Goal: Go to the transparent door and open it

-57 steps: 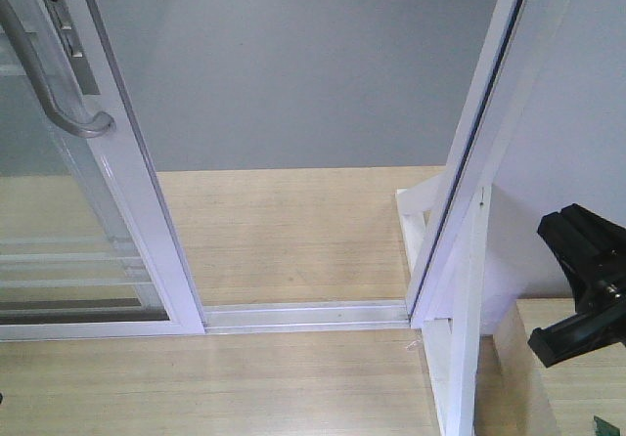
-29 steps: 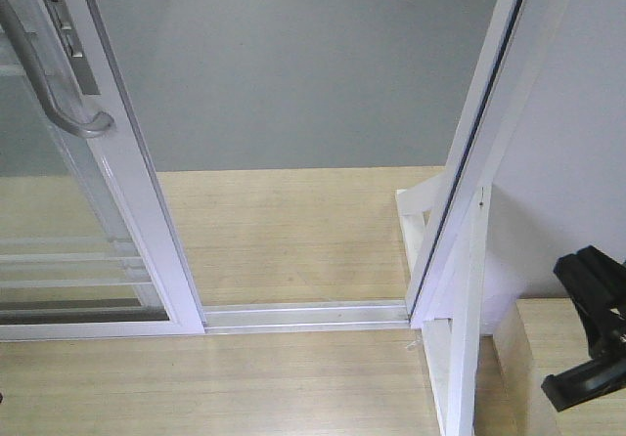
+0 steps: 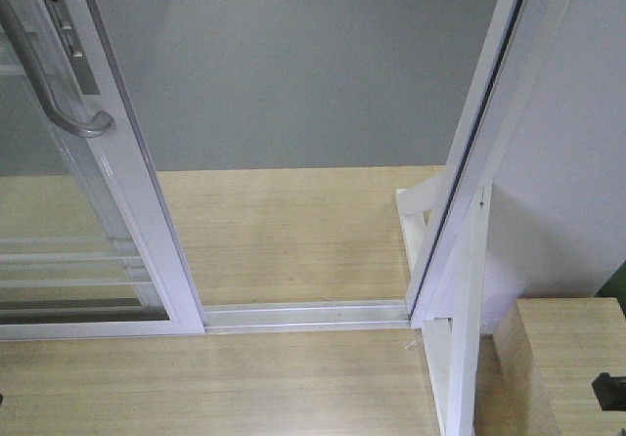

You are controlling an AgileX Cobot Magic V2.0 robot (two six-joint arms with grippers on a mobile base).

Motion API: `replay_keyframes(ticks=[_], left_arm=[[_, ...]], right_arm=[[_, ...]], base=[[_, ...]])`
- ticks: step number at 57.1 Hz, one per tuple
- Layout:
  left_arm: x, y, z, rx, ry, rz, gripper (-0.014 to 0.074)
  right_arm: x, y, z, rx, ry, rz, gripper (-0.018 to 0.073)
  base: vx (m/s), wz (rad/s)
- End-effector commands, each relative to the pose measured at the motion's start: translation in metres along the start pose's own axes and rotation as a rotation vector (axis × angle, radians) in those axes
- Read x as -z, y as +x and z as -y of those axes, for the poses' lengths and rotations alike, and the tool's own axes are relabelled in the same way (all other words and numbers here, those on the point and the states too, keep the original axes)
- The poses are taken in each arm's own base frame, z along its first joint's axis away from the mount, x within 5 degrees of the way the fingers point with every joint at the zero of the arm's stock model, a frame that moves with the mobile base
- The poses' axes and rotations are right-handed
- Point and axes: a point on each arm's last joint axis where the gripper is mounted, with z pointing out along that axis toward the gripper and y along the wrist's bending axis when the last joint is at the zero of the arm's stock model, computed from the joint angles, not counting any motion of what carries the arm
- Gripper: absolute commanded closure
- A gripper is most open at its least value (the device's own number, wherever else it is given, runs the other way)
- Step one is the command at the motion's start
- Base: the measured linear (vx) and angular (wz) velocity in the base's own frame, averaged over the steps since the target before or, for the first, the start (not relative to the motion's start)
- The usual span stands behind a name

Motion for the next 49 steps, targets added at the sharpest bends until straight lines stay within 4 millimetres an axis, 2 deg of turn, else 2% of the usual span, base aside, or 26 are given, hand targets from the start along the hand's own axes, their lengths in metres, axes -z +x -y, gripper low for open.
replay_keyframes(ticks=[1,49], left_arm=[[0.0000,-0.0029,0.0012,0.009,0.013,0.079,0.0594],[0.0000,-0.0029,0.0012,0.009,0.013,0.079,0.0594]], right_arm=[[0.0011,-0.0080,0.0019,-0.004,0.024,0.106,0.0548],[0.0011,-0.0079,0.0019,-0.003,0.024,0.105,0.0548]], base=[[0.00,0.00],[0.00,0.00]])
